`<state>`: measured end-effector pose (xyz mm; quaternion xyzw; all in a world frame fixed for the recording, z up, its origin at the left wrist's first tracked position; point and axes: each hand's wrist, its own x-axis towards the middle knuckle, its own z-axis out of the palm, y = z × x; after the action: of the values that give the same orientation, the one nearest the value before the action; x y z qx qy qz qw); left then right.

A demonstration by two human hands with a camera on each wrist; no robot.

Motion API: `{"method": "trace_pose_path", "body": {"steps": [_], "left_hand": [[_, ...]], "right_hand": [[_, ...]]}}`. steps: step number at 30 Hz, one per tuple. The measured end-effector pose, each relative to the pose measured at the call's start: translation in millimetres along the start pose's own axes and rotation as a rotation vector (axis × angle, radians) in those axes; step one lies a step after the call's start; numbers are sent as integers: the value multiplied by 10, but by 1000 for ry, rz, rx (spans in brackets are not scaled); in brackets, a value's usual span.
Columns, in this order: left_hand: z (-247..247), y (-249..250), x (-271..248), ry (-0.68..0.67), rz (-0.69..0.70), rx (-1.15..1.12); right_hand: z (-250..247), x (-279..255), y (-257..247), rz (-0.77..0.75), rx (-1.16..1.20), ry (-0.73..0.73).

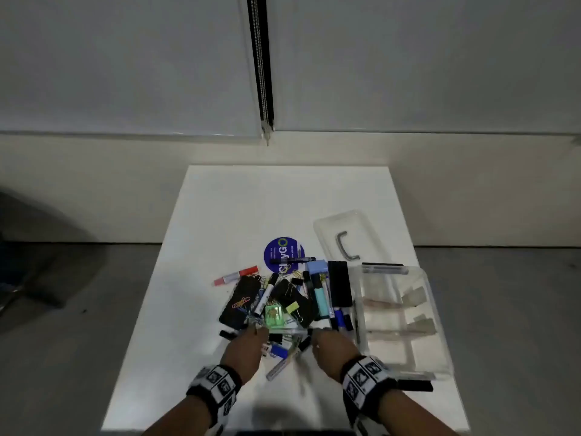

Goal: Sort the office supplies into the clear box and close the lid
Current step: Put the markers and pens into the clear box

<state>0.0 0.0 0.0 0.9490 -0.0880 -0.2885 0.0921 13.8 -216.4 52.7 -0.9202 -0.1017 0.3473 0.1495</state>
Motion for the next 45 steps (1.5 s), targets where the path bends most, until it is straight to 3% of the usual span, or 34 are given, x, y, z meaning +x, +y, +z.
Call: {"method": "trace_pose_path", "body": {"steps": [4,9,15,18,22,26,32,36,41,45], "left_hand": [[-15,35,144,125,41,137],[20,-28,178,88,73,211],[-7,-130,209,75,148,254],[5,-186,237,45,254,326],[-12,-219,294,45,391,396],[-88,-258,325,38,444,455],[-83,-308,318,13,416,459],[-128,-298,259,35,344,317],[-193,-286,223,16,226,17],[-191,-304,231,-9,153,-89]], "right_hand": [[97,250,-179,-63,-184,130],[287,404,-285,-175,-429,61],[294,434,-157,-130,-370,80],[280,472,-134,-98,-350,107],[243,497,-135,-154,-473,16],[234,517,-134,-139,-558,-56],[-8,479,-105,65,-552,-207],[-38,408,-51,164,-522,-93],[-1,509,-57,213,-508,39],[67,633,-182,210,-493,89]]}}
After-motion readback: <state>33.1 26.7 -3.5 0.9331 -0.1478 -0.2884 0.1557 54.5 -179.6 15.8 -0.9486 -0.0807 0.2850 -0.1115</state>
